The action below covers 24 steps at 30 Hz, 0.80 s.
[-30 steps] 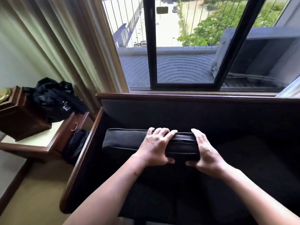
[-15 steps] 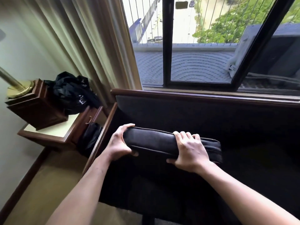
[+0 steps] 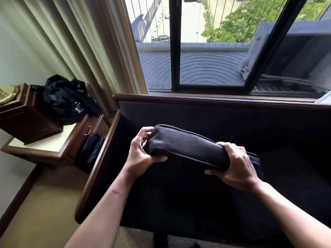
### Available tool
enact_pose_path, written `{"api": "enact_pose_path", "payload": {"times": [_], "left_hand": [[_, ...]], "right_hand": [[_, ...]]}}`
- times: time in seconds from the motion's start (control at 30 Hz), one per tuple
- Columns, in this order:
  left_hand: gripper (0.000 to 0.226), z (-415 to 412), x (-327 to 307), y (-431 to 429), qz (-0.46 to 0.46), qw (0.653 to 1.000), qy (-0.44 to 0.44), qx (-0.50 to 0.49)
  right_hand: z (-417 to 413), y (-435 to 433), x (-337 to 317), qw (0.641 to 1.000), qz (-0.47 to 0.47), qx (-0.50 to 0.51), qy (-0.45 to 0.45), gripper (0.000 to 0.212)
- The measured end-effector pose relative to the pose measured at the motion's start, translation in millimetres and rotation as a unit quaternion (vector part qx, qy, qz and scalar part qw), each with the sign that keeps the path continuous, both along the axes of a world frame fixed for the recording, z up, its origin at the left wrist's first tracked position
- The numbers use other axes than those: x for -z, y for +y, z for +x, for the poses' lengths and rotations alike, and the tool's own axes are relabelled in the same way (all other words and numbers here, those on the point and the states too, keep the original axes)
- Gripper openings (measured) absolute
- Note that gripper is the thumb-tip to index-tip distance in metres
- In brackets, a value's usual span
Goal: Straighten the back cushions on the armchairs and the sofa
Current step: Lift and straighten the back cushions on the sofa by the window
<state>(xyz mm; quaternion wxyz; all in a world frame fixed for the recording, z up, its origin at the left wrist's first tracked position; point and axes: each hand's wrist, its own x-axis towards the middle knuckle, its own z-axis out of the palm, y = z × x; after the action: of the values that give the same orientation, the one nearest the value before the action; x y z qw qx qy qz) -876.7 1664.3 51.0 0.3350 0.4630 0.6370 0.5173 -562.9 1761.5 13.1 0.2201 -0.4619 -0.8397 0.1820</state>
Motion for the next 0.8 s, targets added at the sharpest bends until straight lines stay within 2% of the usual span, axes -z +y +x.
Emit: {"api": "enact_pose_path", "payload": {"times": [0.13,0.23,0.3,0.4,0.5,0.63,0.7,0.8], "left_hand": [[0.088,26.3,-32.5,29.0,0.046,0.992,0.105,0.057],[0.082,65.6,-18.8,47.5,0.031,0.953,0.281,0.105],[0.077,90.4,15.3,51.3,-0.003,0.924,0.355,0.141],[0.076,114.4,66.8,58.1,-0.012,0.92,0.355,0.163],[0.084,127.9,95.7,70.4,0.002,0.916,0.356,0.186],[0.081,110.0,126.9,66.4,-0.045,0.871,0.446,0.201],[0.074,83.8,142.0,60.5,-0.093,0.857,0.481,0.157],[0.072,38.4,154.5,52.7,-0.214,0.833,0.506,0.063]], "right_hand": [[11.1,3.8,6.2,0.996,-0.08,0.004,0.05,0.113],[-2.5,1.8,26.0,0.982,-0.155,-0.036,0.106,0.11],[-14.8,-7.2,47.7,0.959,-0.23,-0.034,0.164,0.105],[-17.2,-16.7,75.4,0.896,-0.326,0.057,0.296,0.1],[-6.7,-7.4,82.1,0.871,-0.327,0.153,0.332,0.083],[0.0,4.7,92.1,0.87,-0.284,0.255,0.311,0.062],[-2.2,7.2,101.9,0.867,-0.277,0.29,0.295,0.06],[-2.4,9.2,116.0,0.855,-0.275,0.34,0.278,0.062]]}}
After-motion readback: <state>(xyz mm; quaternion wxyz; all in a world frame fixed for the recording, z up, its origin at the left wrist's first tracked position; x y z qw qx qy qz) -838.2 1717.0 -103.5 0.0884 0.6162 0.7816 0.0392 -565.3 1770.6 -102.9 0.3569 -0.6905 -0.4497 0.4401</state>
